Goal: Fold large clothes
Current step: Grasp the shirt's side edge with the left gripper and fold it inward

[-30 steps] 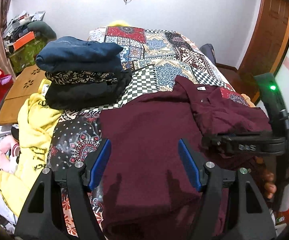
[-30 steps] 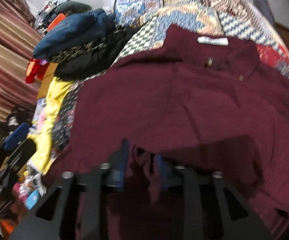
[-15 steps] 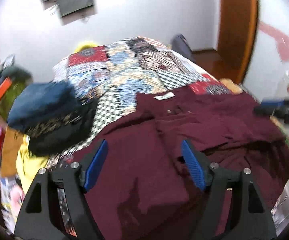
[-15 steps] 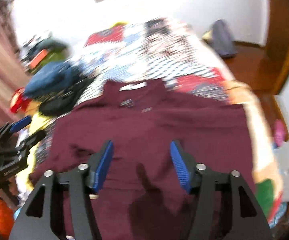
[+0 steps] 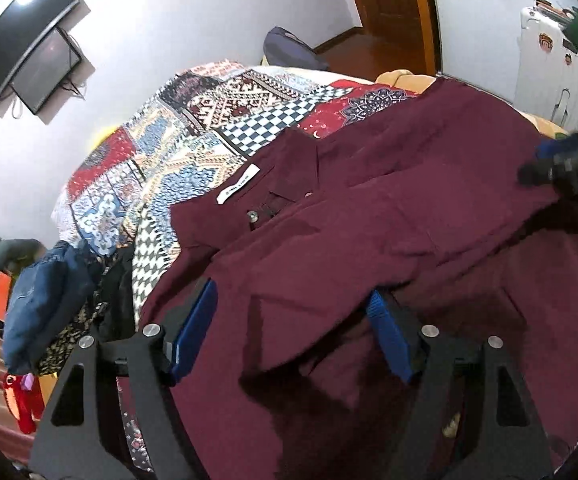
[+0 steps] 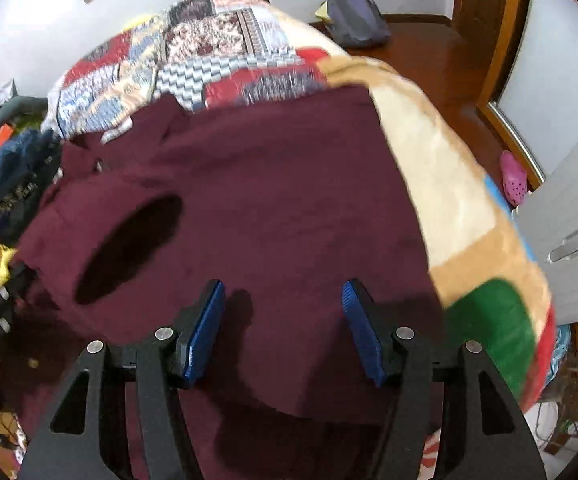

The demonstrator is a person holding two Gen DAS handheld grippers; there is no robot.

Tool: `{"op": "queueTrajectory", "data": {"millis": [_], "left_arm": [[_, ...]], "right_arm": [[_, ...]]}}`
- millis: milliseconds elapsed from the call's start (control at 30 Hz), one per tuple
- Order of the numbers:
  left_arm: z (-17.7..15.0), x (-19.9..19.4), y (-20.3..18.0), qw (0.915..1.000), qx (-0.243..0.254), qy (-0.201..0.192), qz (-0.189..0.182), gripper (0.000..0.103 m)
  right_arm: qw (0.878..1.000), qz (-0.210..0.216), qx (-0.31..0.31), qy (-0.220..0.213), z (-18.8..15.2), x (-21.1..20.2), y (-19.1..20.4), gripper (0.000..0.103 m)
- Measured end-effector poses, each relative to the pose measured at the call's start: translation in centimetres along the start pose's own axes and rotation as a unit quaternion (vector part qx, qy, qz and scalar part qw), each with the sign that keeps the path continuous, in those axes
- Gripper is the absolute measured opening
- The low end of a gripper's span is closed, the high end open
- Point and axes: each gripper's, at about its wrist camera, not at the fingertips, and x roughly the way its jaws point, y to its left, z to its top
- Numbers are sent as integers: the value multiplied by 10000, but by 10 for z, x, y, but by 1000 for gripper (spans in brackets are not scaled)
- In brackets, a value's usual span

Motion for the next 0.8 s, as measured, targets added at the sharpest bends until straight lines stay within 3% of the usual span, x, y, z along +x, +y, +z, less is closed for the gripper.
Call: {"op": "queueTrajectory", "data": {"millis": [200,267,333,400,500,600,800], "left_arm": [[14,24,3,9989,-39,219,-418,69],[18,32,-3,9975,58,345,-618,48],[22,36,-7,9965,83,396,-733,35],[25,34,-6,9970,8,293,-721,25],[29,24,14,9952,-494,41,-849,12],[26,9,51,9856,-1337,-159,-1022,6],[-13,-28,127,9535,-2813,-421,-995,5]], "right_arm": [[9962,-416,-708,-282,-13,7,20,60],[9965,-396,-682,-290,-12,8,21,60],[9969,-349,-643,-278,-10,8,18,60],[9971,-330,-633,-274,-11,7,15,60],[9967,-353,-681,-276,-14,9,13,60],[9966,-360,-703,-245,-13,9,13,60],[9965,-387,-715,-186,-13,11,13,60]]}}
